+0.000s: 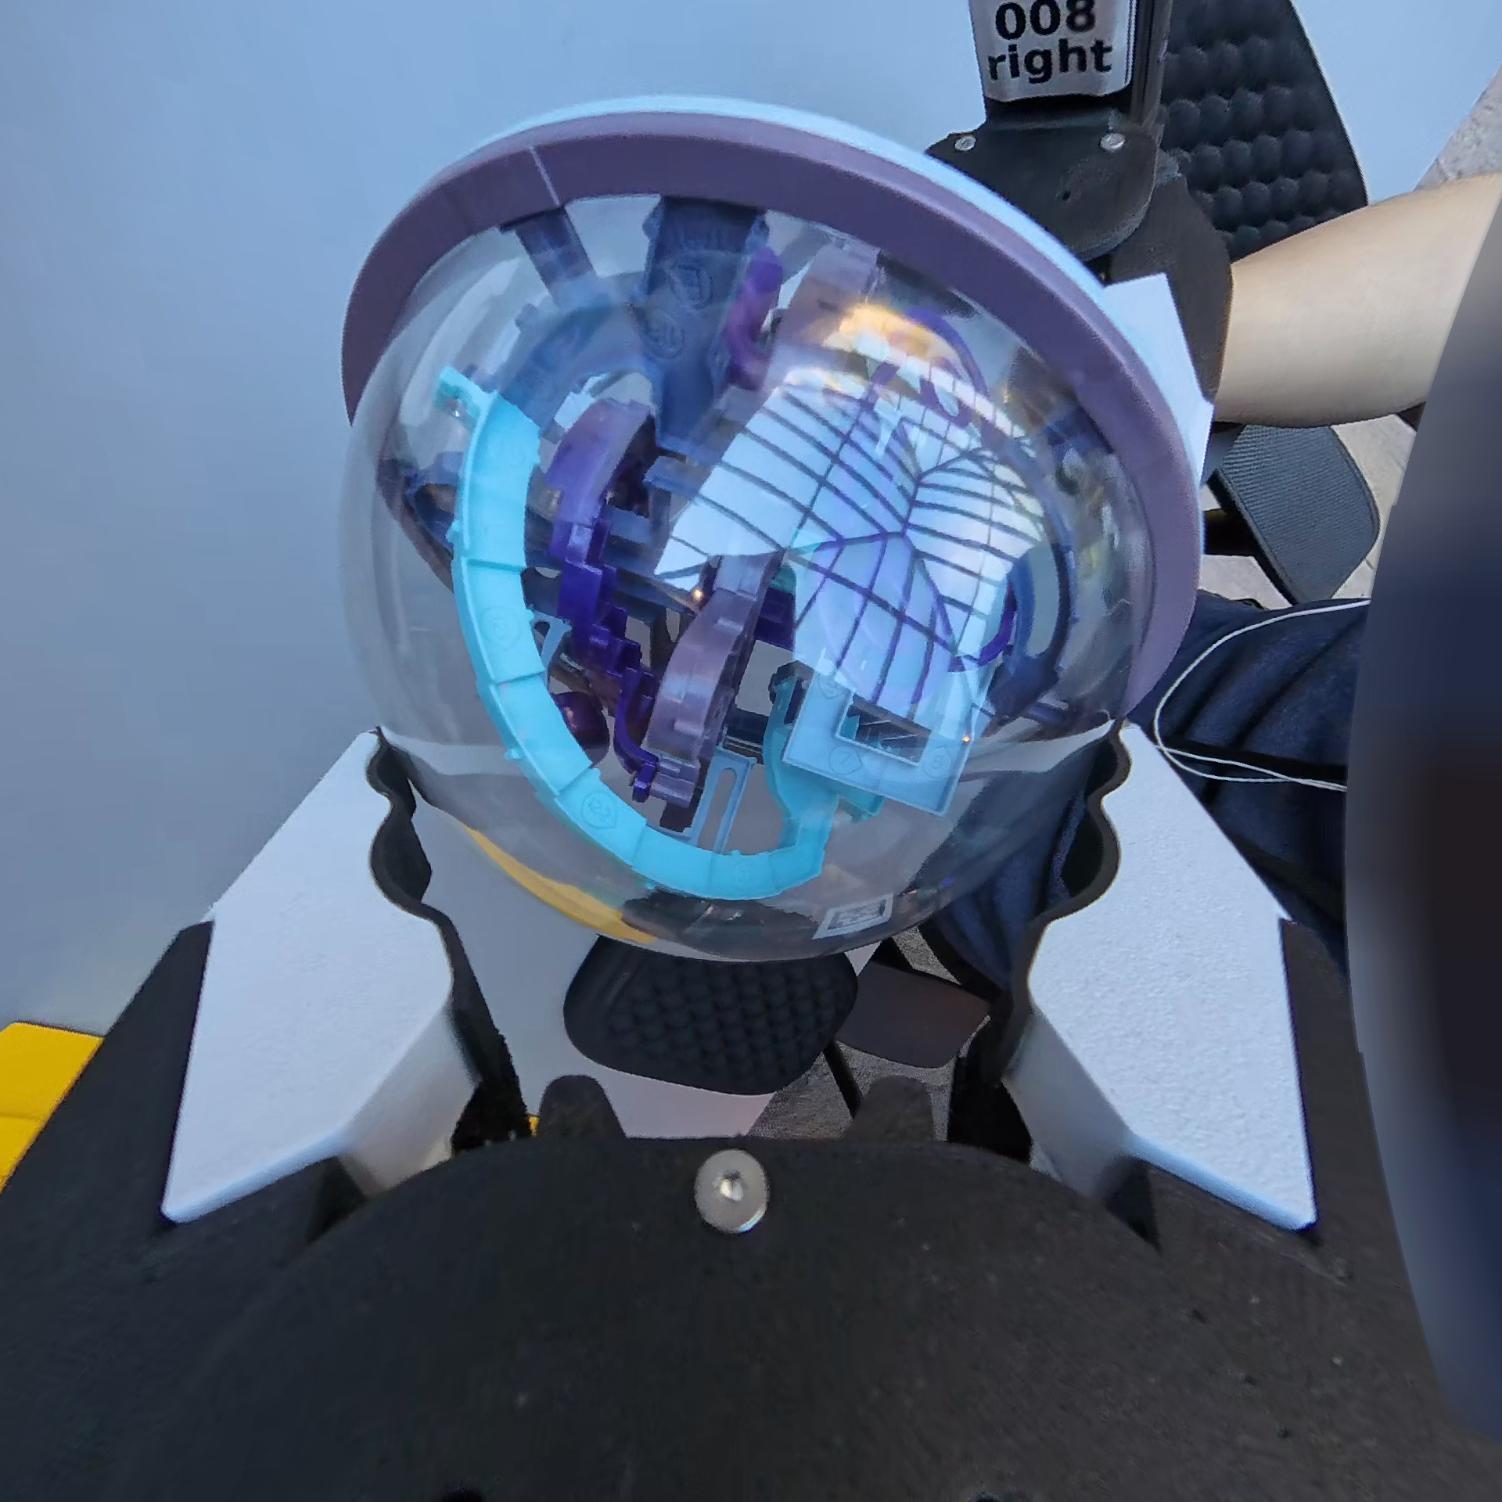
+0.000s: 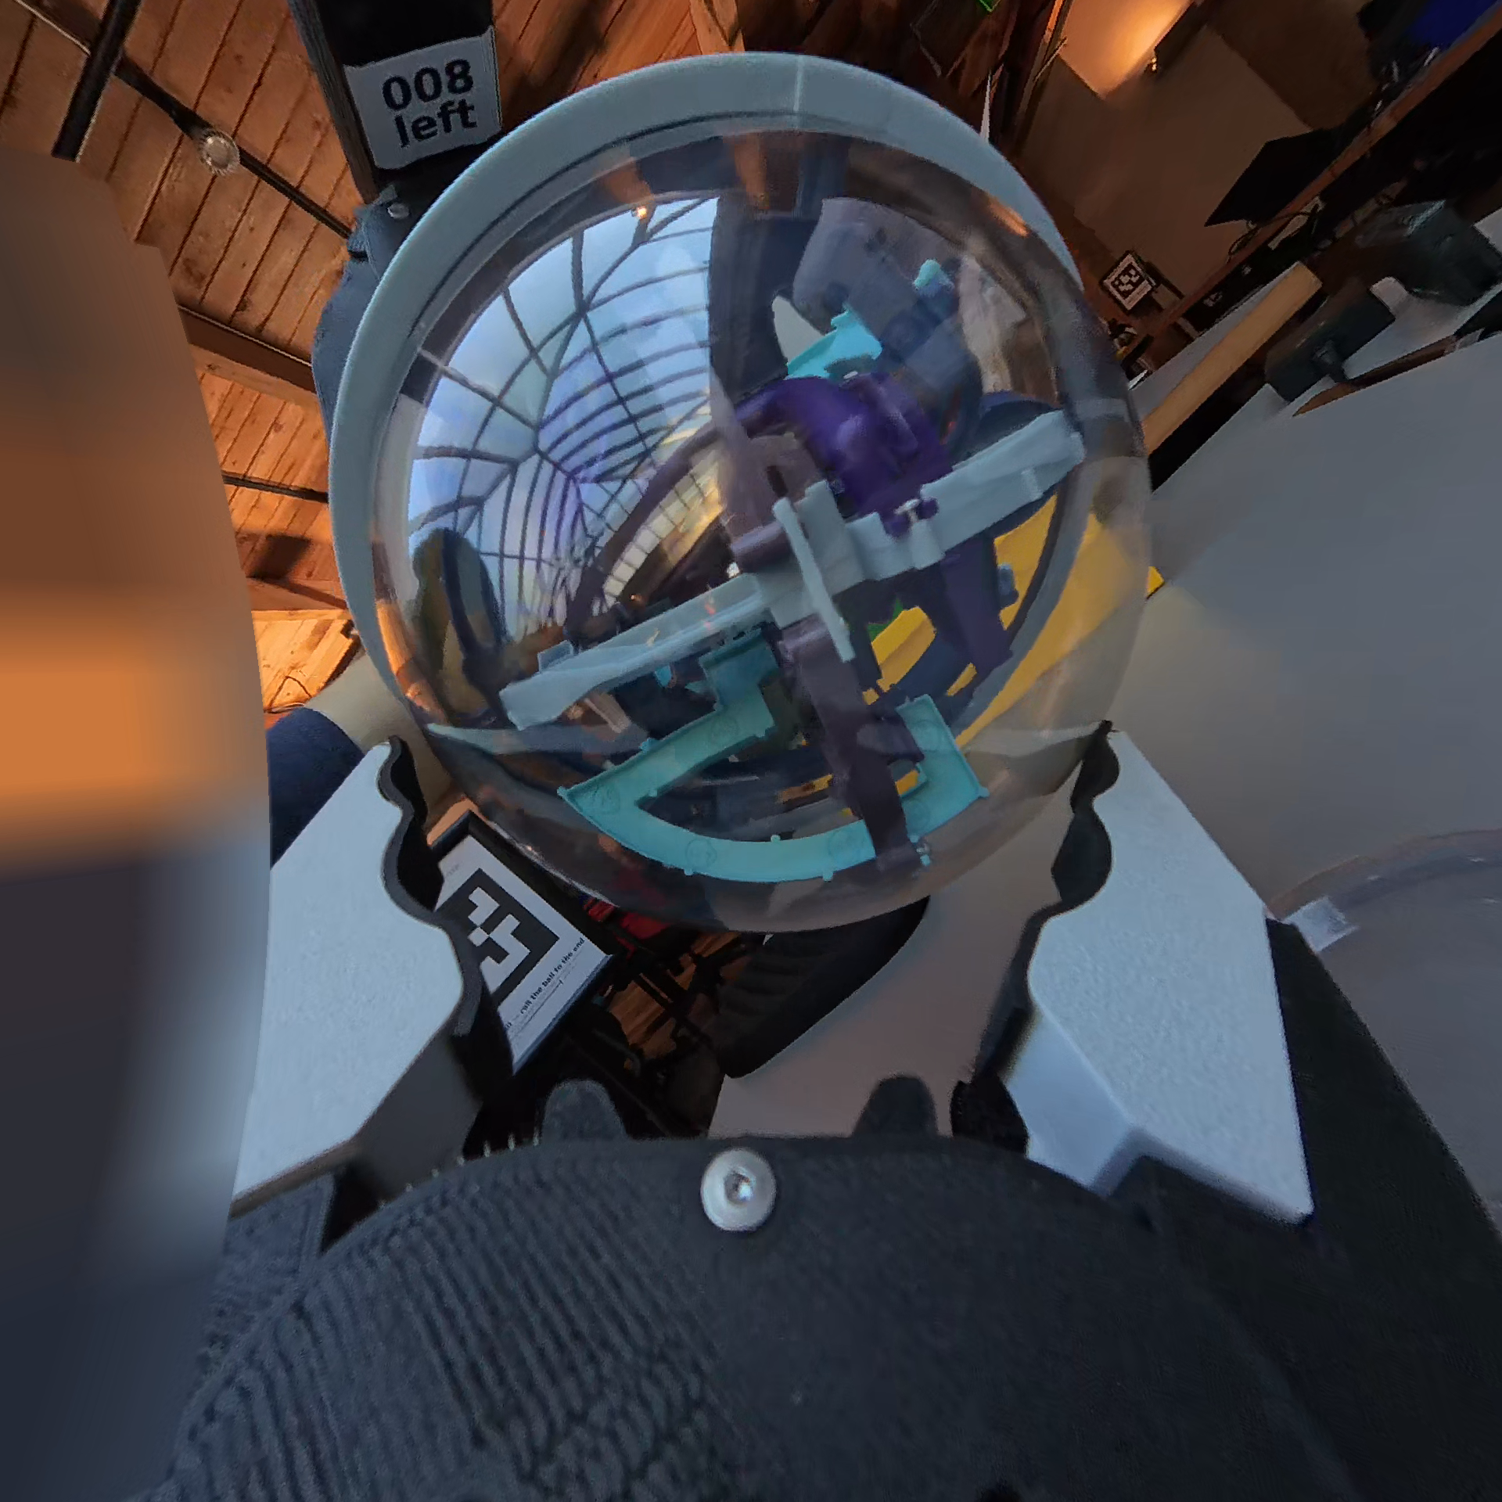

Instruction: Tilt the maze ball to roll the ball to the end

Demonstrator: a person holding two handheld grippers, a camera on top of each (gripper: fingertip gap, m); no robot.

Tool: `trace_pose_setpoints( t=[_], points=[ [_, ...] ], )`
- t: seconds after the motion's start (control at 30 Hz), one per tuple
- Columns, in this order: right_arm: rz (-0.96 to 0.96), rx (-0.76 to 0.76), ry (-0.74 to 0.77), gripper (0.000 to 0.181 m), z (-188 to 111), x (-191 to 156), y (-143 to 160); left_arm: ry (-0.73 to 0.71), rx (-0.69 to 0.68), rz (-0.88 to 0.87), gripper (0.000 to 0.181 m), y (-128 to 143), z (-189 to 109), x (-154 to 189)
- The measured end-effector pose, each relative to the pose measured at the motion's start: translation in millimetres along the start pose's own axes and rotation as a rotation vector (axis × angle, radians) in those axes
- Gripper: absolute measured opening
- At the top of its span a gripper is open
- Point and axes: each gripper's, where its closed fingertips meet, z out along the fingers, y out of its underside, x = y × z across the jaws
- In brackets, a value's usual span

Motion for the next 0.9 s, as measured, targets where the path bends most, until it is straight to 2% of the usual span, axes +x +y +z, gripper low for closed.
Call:
trace_pose_setpoints(
  t=[0.03,0.33,0.67,0.9],
  points=[
    [-0.019,-0.01,0.01,0.157,1,0,1,0.004,0.001,-0.005,0.158,0,0,0],
    [-0.147,-0.028,0.089,0.154,-1,4,0,0.018,-0.015,-0.028,0.16,0,2,2],
    [0.011,0.046,-0.032,0.15,-2,-4,-5,-0.011,0.054,-0.029,0.158,-22,-9,5],
    [-0.007,0.051,-0.074,0.149,-5,-11,-10,-0.048,0.086,0.063,0.157,-37,-16,10]
  ],
)
